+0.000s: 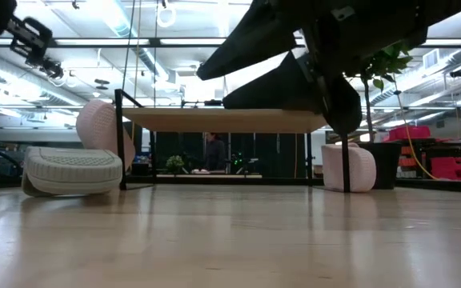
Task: Pick and place slides into the shelf
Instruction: Put the grey slide onto the shelf
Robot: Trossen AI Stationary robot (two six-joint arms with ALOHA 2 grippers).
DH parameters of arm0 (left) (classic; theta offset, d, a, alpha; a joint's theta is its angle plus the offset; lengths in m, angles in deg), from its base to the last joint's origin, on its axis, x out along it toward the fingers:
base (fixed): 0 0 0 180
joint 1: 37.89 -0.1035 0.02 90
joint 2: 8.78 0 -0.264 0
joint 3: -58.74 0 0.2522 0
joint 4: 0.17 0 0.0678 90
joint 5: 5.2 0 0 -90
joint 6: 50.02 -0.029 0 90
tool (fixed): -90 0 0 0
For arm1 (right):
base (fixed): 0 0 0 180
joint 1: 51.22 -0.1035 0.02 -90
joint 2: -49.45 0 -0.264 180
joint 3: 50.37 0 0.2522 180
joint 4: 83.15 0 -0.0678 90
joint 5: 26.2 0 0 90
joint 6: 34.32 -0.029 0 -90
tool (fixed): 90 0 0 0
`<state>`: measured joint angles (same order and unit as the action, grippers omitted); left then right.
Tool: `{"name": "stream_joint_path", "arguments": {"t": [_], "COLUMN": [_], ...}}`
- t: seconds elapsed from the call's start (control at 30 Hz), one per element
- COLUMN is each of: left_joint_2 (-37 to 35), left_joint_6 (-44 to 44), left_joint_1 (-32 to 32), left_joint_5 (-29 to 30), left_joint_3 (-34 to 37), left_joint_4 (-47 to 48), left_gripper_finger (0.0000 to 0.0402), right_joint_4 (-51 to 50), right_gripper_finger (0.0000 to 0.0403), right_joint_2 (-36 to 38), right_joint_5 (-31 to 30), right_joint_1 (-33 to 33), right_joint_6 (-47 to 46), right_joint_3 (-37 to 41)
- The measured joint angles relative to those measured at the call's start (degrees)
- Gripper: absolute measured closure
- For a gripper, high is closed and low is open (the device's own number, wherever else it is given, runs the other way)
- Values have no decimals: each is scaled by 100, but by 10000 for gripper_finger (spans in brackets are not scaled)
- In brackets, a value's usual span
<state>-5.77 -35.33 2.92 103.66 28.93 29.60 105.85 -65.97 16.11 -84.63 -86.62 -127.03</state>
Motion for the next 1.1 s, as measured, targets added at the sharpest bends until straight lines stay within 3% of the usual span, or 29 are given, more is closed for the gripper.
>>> {"name": "stream_joint_path", "arguments": {"t": [0.33,0.53,0.8,0.97,1.1], "left_joint_2": [1176,2453,3857,4419,4812], "left_joint_6": [-29,594,1896,3216,3738], "left_joint_1": [631,1262,2264,2784,3057], "left_joint_5": [657,1617,2958,3579,3871], "left_joint_3": [-695,-1364,-2216,-2275,-2275], "left_joint_4": [70,818,1878,2418,2442], "left_gripper_finger": [398,398,398,397,397], "right_joint_4": [42,42,42,41,42], "right_gripper_finger": [230,230,228,222,213], "right_joint_2": [-8,-8,-8,-8,-8], "right_joint_5": [-117,-79,931,1679,2047], "right_joint_1": [30,229,776,1139,1351], "right_joint_6": [-43,-22,152,318,335], "right_joint_3": [-58,-58,-58,-55,-55]}}
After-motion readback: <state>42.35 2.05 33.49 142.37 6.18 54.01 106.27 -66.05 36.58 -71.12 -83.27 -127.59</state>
